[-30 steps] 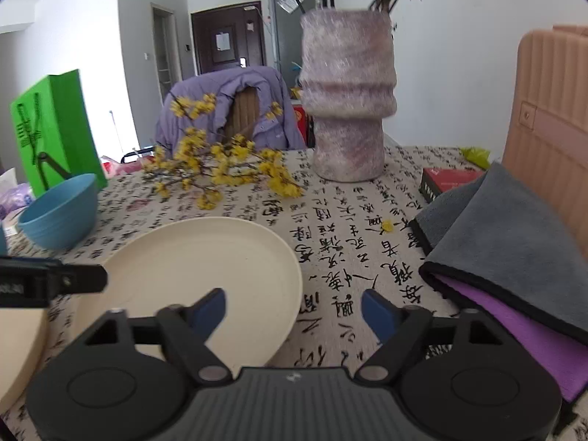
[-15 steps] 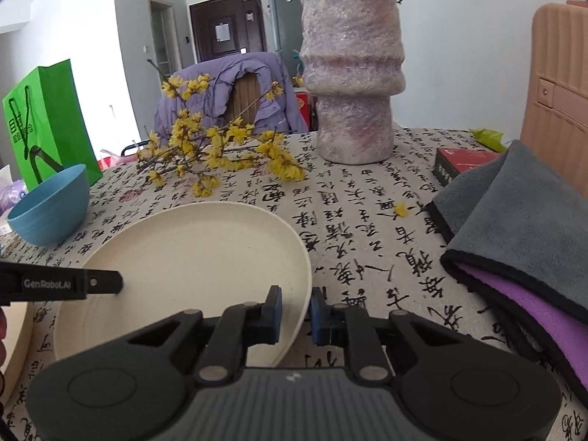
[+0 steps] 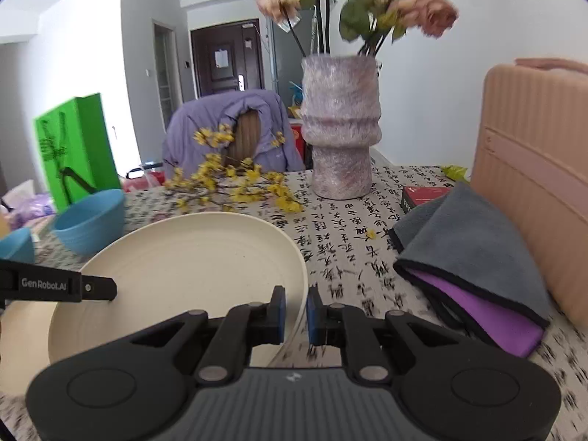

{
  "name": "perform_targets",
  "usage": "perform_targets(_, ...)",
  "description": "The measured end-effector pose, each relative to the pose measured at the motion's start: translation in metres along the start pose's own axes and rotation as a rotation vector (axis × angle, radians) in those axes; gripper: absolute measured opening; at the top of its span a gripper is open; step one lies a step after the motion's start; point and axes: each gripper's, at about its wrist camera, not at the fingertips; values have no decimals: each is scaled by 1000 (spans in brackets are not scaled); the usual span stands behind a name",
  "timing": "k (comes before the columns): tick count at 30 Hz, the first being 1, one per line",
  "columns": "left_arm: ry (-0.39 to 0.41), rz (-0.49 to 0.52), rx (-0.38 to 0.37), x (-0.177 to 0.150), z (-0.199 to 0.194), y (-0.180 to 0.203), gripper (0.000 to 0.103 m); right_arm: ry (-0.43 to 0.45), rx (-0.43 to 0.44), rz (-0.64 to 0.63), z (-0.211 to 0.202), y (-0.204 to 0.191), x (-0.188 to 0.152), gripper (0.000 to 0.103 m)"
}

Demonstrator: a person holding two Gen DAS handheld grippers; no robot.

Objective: Organize plates and bowls
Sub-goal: 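Carry the plate with the left gripper while the right gripper carries its plate toward the bowls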

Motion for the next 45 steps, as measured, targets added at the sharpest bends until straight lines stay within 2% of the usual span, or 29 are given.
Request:
perform_targets(4,33,-20,-1,-47,-43,0,25,12,15,-11,-49,-7,-36,11)
perform_targets(8,32,-52,14,-103,-72,0,25,30,13,-26,-94,-18,-80,11)
perform_targets(12,26,-105,-11,-159,-96,-6,25,45,1,-48,-132,-29,-130,11)
perform_targets(16,52,-94,-14,-212,-112,-9,25,49,14,-36,-163,-34,-180,11)
perform_targets(19,59,-105,-14,-240,-121,-14,25,35,-1,-51,-175,-42,-208,11)
perform_targets(26,76,-130,-22,-257,-134,-26,25,55,2,-74,-191,-56,-224,11)
perform_targets(34,114,-171,-14,-260,-145,-54,26,57,24,-116,-186,-83,-213,11)
perform_targets(39,140,-212,32,-257,-149,-88,26,38,64,-166,-168,-118,-199,12)
perform_targets(45,182,-256,112,-252,-163,-147,27,12,143,-247,-142,-182,-181,13)
Point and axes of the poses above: each gripper's, at about its wrist camera, not at the fingertips, and z roughly the way its jaws point, y to its right, x to its top, and after that the axes turned 15 degrees about -y, right-handed
